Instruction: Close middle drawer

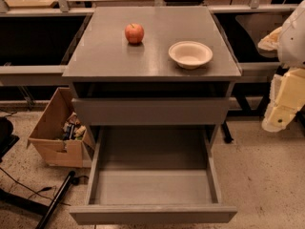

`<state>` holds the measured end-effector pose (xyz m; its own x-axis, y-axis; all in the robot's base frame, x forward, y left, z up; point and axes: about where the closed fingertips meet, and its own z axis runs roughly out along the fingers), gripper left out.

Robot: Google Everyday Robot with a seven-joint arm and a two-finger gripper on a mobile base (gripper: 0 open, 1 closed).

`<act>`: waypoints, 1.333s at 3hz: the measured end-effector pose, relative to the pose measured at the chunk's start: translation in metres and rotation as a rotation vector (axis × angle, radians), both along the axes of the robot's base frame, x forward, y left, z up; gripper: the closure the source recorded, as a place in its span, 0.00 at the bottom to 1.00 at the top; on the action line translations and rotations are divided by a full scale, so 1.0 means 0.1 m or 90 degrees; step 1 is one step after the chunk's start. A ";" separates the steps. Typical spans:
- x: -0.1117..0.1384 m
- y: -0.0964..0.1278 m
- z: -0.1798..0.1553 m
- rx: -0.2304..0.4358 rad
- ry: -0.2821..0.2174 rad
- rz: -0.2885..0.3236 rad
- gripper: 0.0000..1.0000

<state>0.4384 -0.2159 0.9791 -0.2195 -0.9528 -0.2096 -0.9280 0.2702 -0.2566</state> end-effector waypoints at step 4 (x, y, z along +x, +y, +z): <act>-0.52 0.49 -1.03 0.073 -0.007 -0.076 0.00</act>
Offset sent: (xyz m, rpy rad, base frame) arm -0.0611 0.0410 -0.1137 0.1161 0.1002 -0.0900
